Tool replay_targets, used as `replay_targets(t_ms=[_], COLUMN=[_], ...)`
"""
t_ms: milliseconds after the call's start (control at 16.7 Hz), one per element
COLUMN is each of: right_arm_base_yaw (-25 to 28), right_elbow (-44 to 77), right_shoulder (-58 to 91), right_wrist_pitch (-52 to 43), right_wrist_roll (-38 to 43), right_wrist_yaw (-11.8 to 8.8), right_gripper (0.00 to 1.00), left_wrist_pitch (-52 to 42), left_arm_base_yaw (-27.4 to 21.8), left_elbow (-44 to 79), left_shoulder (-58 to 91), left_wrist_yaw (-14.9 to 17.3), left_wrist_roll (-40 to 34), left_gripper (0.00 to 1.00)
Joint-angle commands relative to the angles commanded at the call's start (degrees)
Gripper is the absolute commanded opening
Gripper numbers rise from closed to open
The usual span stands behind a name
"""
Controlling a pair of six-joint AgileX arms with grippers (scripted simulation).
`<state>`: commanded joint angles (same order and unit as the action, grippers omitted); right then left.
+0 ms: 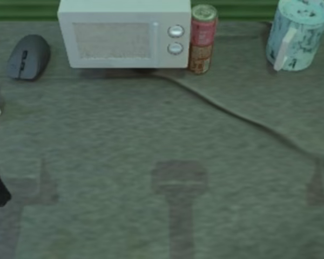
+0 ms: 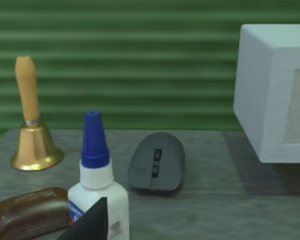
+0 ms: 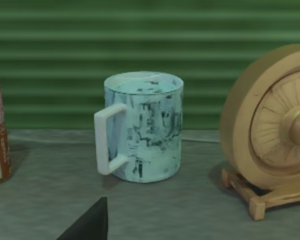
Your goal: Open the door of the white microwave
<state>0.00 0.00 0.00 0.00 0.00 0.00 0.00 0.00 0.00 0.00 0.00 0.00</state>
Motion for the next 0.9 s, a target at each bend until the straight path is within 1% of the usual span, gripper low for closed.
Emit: replay_targets(t_ms=[240, 480, 720, 900], right_arm_base_yaw=[0.00, 0.00, 0.00, 0.00], right_elbow=[0.00, 0.00, 0.00, 0.00], right_shoulder=[0.00, 0.00, 0.00, 0.00], right_wrist_pitch=[0.00, 0.00, 0.00, 0.00], right_wrist_roll=[0.00, 0.00, 0.00, 0.00], right_wrist_yaw=[0.00, 0.00, 0.00, 0.00], right_gripper=[1.00, 1.00, 1.00, 1.00], left_wrist_pitch=[-1.25, -8.84, -19.95, -28.42], left_arm_base_yaw=[-0.38, -2.68, -6.47, -10.08], left_elbow=[0.84, 7.62, 22.34, 38.39], left_shoulder=[1.38, 9.92, 23.81, 36.57], left_wrist_yaw=[-0.13, -1.03, -2.46, -3.52], left_wrist_roll=[0.17, 0.63, -0.21, -2.33], left_gripper=[1.00, 1.00, 1.00, 1.00])
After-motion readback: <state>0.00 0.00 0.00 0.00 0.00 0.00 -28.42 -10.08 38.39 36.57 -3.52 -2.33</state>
